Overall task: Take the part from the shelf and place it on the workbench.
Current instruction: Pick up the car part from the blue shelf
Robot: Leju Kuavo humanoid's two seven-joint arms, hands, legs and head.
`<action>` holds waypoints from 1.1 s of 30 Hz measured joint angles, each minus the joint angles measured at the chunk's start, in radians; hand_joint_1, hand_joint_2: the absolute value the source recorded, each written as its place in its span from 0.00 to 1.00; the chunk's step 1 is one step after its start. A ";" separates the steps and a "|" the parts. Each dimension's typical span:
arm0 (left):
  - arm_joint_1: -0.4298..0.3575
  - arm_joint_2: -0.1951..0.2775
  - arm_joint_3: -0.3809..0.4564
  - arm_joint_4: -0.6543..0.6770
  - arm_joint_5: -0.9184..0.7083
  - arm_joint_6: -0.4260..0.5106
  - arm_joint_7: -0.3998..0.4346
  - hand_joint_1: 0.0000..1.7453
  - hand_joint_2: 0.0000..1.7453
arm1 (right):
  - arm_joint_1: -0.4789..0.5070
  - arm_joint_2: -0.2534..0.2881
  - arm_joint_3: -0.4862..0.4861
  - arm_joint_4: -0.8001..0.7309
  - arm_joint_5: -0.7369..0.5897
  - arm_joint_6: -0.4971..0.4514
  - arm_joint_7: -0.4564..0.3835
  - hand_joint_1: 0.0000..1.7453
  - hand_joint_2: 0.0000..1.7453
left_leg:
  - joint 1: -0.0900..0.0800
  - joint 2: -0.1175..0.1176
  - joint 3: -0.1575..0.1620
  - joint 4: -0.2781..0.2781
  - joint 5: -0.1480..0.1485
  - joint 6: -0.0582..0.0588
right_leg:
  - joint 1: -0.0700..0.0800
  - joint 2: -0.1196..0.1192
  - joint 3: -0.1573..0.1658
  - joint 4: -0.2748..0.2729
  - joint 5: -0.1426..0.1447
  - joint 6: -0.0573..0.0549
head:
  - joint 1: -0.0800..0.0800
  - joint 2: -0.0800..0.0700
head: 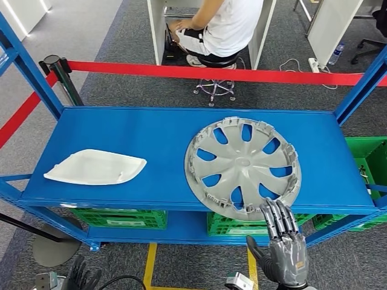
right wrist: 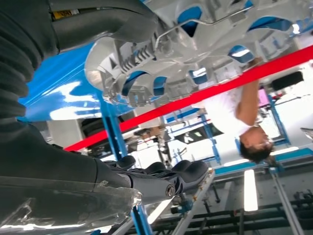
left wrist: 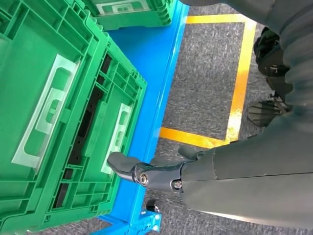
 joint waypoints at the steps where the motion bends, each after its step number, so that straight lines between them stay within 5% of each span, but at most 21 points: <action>1: -0.002 0.001 0.000 0.000 -0.002 -0.001 0.000 0.00 1.00 | -0.006 -0.001 0.000 0.009 0.008 0.000 0.023 0.00 1.00 | 0.000 0.000 0.000 0.000 0.000 0.000 | 0.000 0.000 0.000 0.000 0.000 0.000 | 0.000 0.000; 12: -0.041 0.003 -0.007 0.000 -0.016 -0.017 0.000 0.00 1.00 | -0.127 -0.099 0.114 0.212 0.040 0.014 0.246 0.00 1.00 | 0.000 0.000 0.001 0.000 0.000 0.000 | 0.000 0.000 0.001 0.000 0.000 0.000 | 0.000 0.000; 33: -0.054 0.000 -0.058 0.000 -0.032 0.007 0.000 0.00 1.00 | -0.205 -0.162 0.211 0.320 0.085 0.008 0.329 0.00 1.00 | 0.000 0.000 0.001 0.000 0.000 -0.001 | 0.000 0.000 0.001 0.000 0.000 0.000 | 0.000 0.000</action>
